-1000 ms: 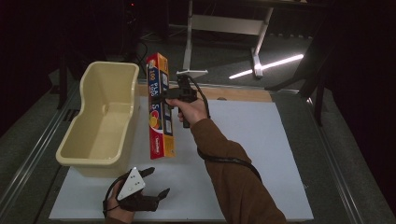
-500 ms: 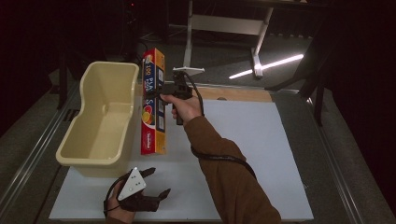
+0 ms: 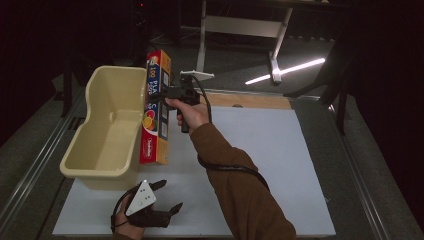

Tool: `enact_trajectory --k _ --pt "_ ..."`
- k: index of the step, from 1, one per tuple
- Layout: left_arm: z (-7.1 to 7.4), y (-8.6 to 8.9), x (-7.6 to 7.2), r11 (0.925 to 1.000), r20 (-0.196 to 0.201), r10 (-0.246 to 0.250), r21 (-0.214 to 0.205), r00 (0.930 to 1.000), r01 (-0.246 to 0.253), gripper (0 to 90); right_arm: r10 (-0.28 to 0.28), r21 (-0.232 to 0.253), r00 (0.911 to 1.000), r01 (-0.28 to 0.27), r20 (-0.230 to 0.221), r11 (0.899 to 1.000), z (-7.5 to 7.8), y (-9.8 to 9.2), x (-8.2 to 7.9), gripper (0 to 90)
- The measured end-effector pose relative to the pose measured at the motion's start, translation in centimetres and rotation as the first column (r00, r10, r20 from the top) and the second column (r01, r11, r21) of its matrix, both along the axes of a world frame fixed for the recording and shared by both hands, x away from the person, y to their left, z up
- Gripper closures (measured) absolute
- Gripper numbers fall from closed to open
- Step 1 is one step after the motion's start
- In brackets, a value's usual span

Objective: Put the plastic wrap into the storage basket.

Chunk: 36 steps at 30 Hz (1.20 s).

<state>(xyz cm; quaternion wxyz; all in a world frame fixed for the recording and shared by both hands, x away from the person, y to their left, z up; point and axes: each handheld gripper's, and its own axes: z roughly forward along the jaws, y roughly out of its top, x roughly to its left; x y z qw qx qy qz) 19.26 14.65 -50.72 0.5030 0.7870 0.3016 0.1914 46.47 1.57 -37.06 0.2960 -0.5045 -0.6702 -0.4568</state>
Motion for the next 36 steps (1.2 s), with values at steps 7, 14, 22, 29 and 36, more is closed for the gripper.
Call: enact_trajectory --k 7,14,22,29,36 --pt "0.1 0.1 -0.1 1.0 0.006 0.004 0.001 1.0 -0.004 15.4 -0.001 0.024 0.9999 0.001 -0.017 1.0 -0.1 1.1 -0.3 38.9" --pt "0.2 0.5 0.0 0.9998 0.01 0.017 -0.008 0.9998 -0.017 15.4 0.007 0.077 0.9977 -0.002 -0.068 0.997 -0.5 1.9 -0.4 38.9" --pt "0.2 0.7 0.0 0.9997 0.009 0.02 -0.012 0.9997 -0.02 15.4 -0.004 0.12 0.9954 0.016 -0.096 0.993 -0.6 2.9 -0.5 38.8" --pt "0.2 0.6 0.0 0.9997 0.008 0.02 -0.015 0.9998 -0.02 15.4 -0.031 0.159 0.9923 0.05 -0.12 0.986 -1.1 3.6 -0.6 38.8" --pt "0.3 0.7 0.0 0.9997 0.011 0.019 -0.016 0.9998 -0.019 15.4 -0.043 0.146 0.9923 0.059 -0.116 0.987 -1.1 4.3 -0.6 38.8"
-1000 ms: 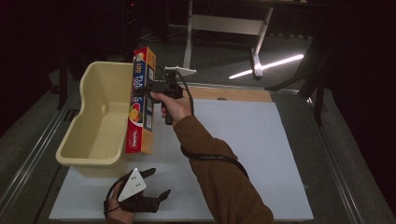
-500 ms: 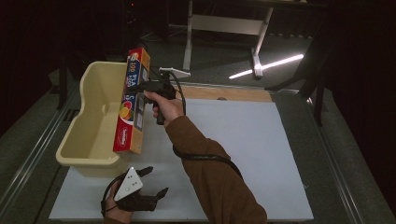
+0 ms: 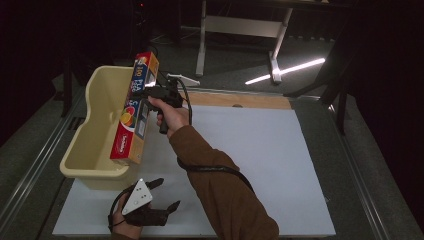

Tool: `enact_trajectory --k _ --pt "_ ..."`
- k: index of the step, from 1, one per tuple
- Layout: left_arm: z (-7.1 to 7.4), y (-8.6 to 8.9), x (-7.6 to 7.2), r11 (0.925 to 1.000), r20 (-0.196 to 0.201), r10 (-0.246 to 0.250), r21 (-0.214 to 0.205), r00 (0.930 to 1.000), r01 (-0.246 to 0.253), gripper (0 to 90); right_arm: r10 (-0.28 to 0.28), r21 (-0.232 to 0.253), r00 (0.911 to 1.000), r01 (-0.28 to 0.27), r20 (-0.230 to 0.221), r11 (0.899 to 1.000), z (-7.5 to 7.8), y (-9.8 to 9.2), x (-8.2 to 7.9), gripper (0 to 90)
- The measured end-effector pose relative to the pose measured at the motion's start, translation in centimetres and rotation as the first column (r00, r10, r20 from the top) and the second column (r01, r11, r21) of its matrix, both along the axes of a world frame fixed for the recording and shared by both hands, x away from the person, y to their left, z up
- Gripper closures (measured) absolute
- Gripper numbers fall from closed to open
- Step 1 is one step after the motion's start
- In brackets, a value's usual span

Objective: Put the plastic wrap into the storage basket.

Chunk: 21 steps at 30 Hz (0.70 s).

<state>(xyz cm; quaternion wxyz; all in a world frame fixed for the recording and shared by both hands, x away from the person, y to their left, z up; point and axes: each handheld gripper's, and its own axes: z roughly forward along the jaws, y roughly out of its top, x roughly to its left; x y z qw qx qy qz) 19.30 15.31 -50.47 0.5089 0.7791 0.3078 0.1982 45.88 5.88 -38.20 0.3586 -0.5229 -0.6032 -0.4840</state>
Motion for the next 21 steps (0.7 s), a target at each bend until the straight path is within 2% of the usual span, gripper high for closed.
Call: enact_trajectory --k 12,15,18,21 --pt "0.0 0.1 -0.2 1.0 0.0 0.005 -0.002 1.0 -0.005 15.4 -0.008 -0.01 1.0 0.008 -0.005 1.0 0.0 1.9 0.0 38.7" --pt "0.0 0.2 -0.3 1.0 -0.001 0.009 -0.003 1.0 -0.009 15.4 0.001 -0.031 1.0 -0.002 -0.003 1.0 -0.3 2.3 -0.1 38.7" --pt "0.0 0.2 -0.3 0.9999 -0.001 0.01 -0.005 0.9999 -0.01 15.4 -0.016 -0.058 0.9999 0.016 0.0 0.998 -0.6 2.6 -0.2 38.7" --pt "0.0 0.2 -0.3 0.9999 -0.001 0.011 -0.004 0.9999 -0.011 15.4 -0.024 -0.064 0.9997 0.024 -0.001 0.998 -0.9 2.9 -0.1 38.7"
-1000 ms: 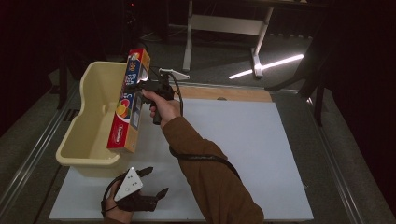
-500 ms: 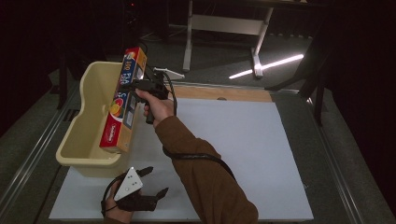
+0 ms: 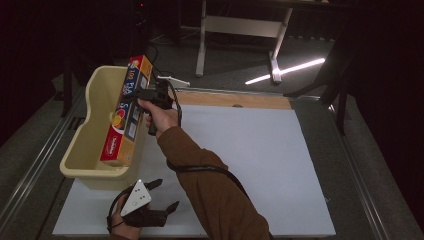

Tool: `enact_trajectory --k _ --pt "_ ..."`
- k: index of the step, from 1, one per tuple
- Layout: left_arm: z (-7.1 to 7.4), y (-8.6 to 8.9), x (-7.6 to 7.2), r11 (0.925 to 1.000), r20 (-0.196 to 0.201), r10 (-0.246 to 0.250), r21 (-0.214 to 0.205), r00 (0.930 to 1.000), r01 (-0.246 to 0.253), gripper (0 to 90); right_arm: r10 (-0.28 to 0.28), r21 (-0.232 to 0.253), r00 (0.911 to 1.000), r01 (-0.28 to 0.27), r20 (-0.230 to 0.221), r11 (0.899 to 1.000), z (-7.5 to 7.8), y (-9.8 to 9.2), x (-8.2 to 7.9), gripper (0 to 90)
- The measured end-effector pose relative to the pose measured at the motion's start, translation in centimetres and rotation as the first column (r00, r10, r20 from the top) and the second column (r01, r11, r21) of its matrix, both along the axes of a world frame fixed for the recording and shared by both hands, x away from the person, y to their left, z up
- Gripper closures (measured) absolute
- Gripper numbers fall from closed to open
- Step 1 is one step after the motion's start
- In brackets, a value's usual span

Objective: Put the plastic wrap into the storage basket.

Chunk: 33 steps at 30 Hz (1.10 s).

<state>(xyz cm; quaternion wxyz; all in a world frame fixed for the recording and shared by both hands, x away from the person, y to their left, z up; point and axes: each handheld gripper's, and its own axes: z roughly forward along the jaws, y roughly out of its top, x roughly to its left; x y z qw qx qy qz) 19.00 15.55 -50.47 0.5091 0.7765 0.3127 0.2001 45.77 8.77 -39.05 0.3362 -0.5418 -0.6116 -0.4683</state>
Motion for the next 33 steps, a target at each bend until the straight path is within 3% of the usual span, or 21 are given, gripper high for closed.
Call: enact_trajectory --k 19,33 --pt "0.0 0.0 0.1 1.0 0.001 -0.001 0.002 1.0 0.001 15.4 0.006 -0.056 0.9997 -0.005 0.022 0.998 -0.3 1.8 -0.5 37.7" --pt "0.0 0.1 0.0 1.0 0.0 0.002 -0.005 1.0 -0.002 15.4 -0.016 -0.089 0.9999 0.016 0.0 0.996 -0.7 2.6 -0.8 37.4"
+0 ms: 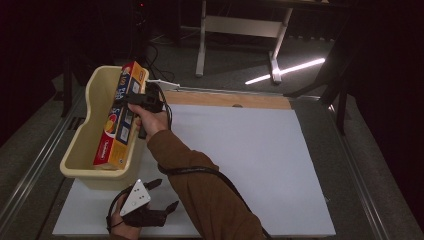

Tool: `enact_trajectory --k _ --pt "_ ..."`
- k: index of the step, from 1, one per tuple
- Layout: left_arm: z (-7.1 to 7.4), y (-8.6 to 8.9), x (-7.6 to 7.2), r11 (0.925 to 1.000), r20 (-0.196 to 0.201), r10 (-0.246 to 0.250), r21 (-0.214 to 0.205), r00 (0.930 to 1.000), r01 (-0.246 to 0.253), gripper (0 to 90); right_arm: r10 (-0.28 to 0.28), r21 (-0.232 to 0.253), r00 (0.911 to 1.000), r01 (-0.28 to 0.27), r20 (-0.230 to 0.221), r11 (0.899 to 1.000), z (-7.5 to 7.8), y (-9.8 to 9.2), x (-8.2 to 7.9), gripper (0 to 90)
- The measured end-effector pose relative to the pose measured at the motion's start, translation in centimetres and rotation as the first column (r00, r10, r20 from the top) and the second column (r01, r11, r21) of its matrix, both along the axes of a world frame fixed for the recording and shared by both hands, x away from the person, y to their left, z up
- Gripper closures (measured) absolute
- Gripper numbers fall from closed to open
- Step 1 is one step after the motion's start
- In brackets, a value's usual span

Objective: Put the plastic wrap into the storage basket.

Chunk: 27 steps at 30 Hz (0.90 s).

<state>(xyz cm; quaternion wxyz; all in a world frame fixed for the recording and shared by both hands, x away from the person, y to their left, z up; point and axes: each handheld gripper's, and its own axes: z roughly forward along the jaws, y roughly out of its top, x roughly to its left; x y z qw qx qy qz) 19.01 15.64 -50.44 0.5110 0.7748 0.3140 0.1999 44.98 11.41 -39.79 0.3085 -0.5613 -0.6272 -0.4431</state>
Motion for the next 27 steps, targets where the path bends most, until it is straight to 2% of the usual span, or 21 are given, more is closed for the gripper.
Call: enact_trajectory --k 4,10,12,17,21,24,27 --pt "0.0 0.0 0.0 1.0 0.001 0.001 -0.002 1.0 -0.001 15.4 -0.004 0.001 1.0 0.004 -0.008 1.0 -0.3 0.1 0.1 37.1" --pt "0.0 0.1 0.0 1.0 0.002 0.002 -0.002 1.0 -0.002 15.4 -0.001 -0.029 1.0 0.001 -0.001 1.0 -0.3 0.3 0.1 36.2" --pt "0.0 0.1 -0.1 1.0 0.002 0.003 -0.001 1.0 -0.003 15.4 -0.004 -0.062 1.0 0.004 -0.001 0.998 -0.2 0.4 0.1 36.0" --pt "0.0 0.2 -0.1 1.0 0.001 0.008 -0.004 1.0 -0.008 15.4 -0.008 -0.076 0.9999 0.007 -0.012 0.997 -0.7 0.5 0.1 35.0" --pt "0.0 0.3 -0.1 1.0 0.0 0.009 -0.002 1.0 -0.009 15.4 -0.002 -0.13 0.9998 0.0 -0.017 0.992 -0.6 0.5 0.1 33.5" --pt "0.0 0.2 -0.1 1.0 0.0 0.006 0.004 1.0 -0.006 15.4 0.007 -0.061 1.0 -0.007 -0.007 0.998 -0.1 0.0 0.2 39.9" --pt "0.0 0.1 -0.2 1.0 -0.001 0.007 0.006 1.0 -0.007 15.4 0.035 -0.083 0.9994 -0.035 -0.001 0.996 0.5 -0.1 0.0 43.0"
